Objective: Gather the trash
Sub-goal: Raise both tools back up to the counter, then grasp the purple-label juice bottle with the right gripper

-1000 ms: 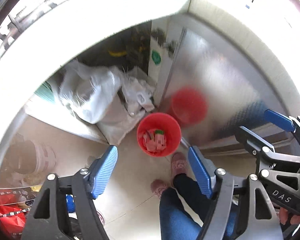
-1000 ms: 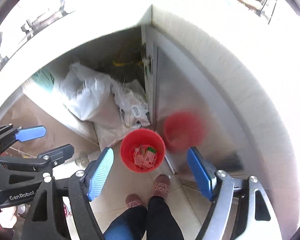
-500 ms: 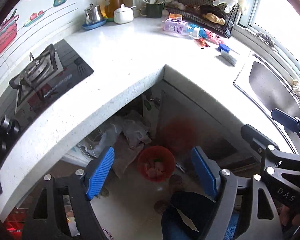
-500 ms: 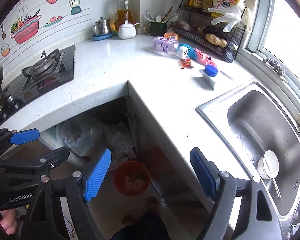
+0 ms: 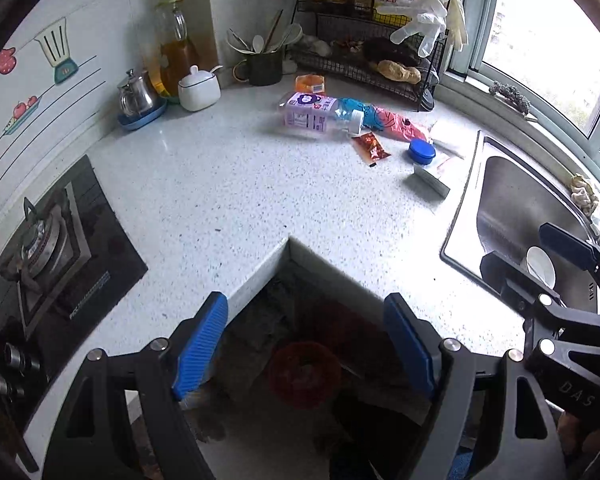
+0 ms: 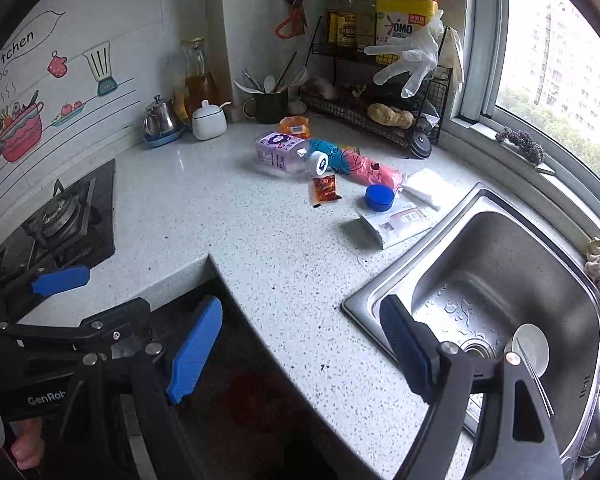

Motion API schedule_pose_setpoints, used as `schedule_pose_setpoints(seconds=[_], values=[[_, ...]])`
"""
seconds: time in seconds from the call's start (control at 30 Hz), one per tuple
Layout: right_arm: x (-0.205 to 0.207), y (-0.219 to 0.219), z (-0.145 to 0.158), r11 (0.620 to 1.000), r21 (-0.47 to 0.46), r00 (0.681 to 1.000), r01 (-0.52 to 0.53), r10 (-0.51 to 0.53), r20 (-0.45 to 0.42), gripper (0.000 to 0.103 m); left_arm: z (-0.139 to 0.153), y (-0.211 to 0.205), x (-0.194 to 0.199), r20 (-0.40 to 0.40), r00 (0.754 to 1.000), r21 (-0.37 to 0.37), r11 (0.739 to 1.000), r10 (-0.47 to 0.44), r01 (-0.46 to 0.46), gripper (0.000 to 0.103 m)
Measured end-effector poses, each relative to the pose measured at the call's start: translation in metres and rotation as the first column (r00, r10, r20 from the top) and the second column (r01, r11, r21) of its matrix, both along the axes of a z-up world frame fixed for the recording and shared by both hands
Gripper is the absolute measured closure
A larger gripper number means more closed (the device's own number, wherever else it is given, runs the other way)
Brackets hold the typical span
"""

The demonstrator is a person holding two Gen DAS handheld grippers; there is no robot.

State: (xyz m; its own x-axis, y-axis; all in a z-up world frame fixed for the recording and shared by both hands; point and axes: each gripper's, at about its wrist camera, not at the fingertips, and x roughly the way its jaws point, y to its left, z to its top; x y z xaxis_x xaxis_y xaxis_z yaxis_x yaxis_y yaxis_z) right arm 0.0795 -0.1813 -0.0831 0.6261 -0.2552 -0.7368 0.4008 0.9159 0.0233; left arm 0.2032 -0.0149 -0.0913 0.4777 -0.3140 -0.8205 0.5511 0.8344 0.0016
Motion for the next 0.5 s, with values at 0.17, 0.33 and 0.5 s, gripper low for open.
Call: schedule_pose_setpoints(seconds=[0.17, 0.33, 0.5], values=[[0.035, -0.028, 0.006, 1.0, 0.009, 1.0, 0.03, -0.03, 0.011, 0.023, 0.008, -0.03, 0.052, 0.001, 1.0, -0.001, 1.0, -0.026, 0.026, 0.025], [0.073, -0.057, 0.011, 0.999, 0.012, 0.999, 0.038, -0.039, 0.03, 0.023, 0.015, -0.055, 0.103, 0.008, 0.999, 0.008, 0.999, -0.05, 0.05, 0.025], [0.115, -0.078, 0.015, 1.0, 0.022, 1.0, -0.008, 0.008, 0.006, 0.023, 0.016, -0.07, 0.147, 0.002, 0.999, -0.004, 0.999, -0.049, 0.049, 0.025]])
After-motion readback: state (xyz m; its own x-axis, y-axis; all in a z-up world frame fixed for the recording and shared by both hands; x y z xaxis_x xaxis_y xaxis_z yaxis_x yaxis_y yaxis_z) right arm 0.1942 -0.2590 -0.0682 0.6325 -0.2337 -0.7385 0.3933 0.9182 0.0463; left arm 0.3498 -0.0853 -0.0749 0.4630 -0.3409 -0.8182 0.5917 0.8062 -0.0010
